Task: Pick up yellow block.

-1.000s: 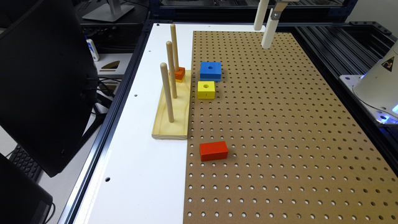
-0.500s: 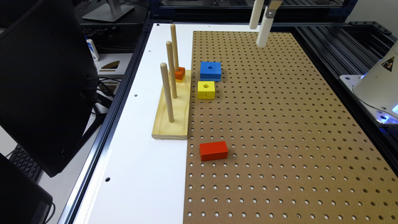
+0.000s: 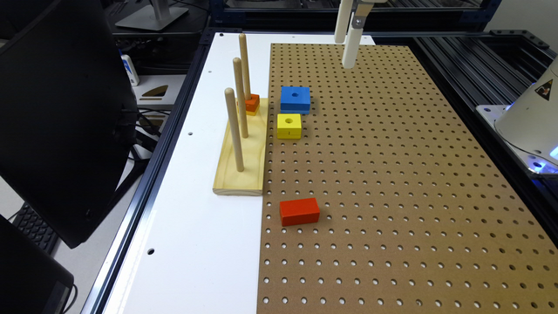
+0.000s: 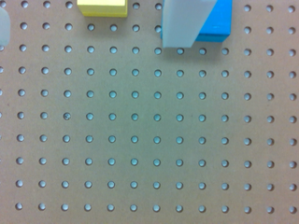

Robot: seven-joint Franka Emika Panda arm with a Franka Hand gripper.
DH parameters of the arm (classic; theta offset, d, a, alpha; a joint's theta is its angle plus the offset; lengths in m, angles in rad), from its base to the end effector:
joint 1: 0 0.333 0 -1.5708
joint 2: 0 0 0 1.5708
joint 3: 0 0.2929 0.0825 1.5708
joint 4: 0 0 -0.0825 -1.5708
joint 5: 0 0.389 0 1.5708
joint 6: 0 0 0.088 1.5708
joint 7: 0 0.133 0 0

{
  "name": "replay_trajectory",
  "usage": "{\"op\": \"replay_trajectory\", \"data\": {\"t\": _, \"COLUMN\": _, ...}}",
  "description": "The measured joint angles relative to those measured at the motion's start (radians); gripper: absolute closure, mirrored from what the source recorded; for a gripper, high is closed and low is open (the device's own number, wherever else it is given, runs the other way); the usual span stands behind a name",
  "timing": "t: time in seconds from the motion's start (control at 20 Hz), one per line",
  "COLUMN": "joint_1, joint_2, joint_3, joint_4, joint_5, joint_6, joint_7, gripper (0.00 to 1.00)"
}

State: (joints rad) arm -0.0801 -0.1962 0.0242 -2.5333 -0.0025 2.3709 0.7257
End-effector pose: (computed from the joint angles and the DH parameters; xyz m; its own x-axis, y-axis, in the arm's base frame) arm 0.4530 -0.0258 0.2961 0.7103 -0.7033 0.0296 -0.7031 -0.7108 -0.0175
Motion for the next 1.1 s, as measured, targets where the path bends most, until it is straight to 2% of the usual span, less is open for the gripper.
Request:
{"op": "replay_trajectory", "data": {"t": 0.3, "joint_1": 0.000, "joint_2": 0.015, "joint_3": 0.001, "joint_4": 0.020, "joint_5": 0.0000, "joint_6": 0.000, "joint_7": 0.000, "gripper": 0.00}}
{"op": "replay_trajectory", "data": {"t": 0.8, "joint_1": 0.001, "joint_2": 0.084, "joint_3": 0.013, "joint_4": 0.088, "joint_5": 0.0003, "joint_6": 0.000, "joint_7": 0.005, "gripper": 0.00}}
{"op": "replay_trajectory", "data": {"t": 1.1, "joint_1": 0.001, "joint_2": 0.092, "joint_3": 0.014, "joint_4": 0.093, "joint_5": 0.0003, "joint_6": 0.000, "joint_7": 0.005, "gripper": 0.00}}
